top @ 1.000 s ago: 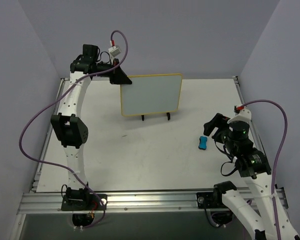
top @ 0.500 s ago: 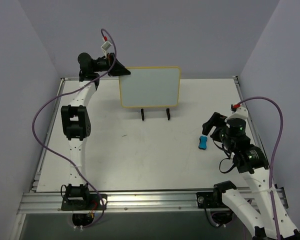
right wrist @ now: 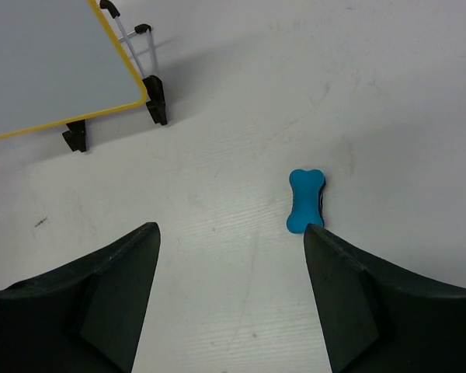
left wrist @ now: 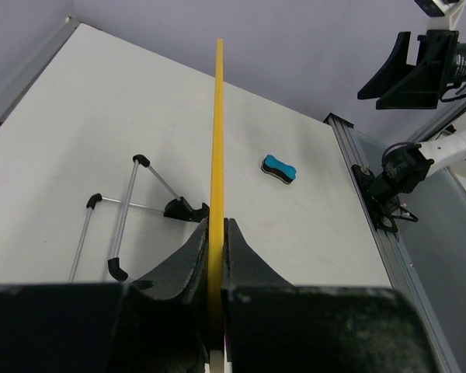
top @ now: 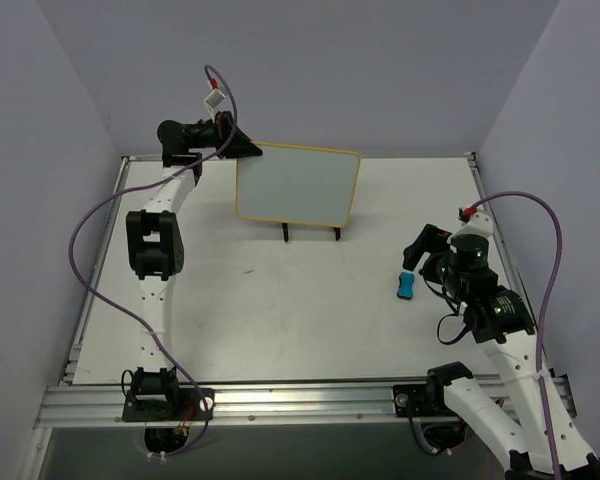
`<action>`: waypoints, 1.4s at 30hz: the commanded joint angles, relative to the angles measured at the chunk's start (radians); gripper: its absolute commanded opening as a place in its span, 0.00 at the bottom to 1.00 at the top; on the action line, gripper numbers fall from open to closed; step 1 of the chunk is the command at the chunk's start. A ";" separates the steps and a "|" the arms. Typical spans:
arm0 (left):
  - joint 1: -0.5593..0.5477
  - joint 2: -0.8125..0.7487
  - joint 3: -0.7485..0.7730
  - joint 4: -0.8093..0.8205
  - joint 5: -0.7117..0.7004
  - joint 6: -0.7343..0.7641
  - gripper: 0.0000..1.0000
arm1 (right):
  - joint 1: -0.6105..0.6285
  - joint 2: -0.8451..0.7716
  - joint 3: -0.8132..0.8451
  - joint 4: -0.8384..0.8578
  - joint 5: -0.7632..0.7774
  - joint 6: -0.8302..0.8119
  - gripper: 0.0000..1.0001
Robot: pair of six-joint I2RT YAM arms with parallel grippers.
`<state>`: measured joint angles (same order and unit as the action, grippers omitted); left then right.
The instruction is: Erase the whiteboard
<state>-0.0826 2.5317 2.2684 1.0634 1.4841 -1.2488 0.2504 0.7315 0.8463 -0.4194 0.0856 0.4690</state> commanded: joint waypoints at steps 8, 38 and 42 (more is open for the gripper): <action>-0.012 -0.085 -0.101 -0.143 -0.212 0.227 0.02 | 0.010 0.014 0.017 0.021 -0.001 -0.020 0.70; -0.028 0.036 -0.132 0.196 -0.246 0.022 0.02 | 0.021 0.026 0.005 0.033 -0.006 -0.020 0.70; -0.025 0.045 -0.141 0.214 -0.243 0.019 0.02 | 0.021 0.025 0.004 0.036 -0.007 -0.020 0.70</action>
<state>-0.1101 2.5893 2.1170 1.1679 1.3022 -1.2034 0.2634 0.7498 0.8459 -0.4084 0.0853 0.4675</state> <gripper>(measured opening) 0.109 0.705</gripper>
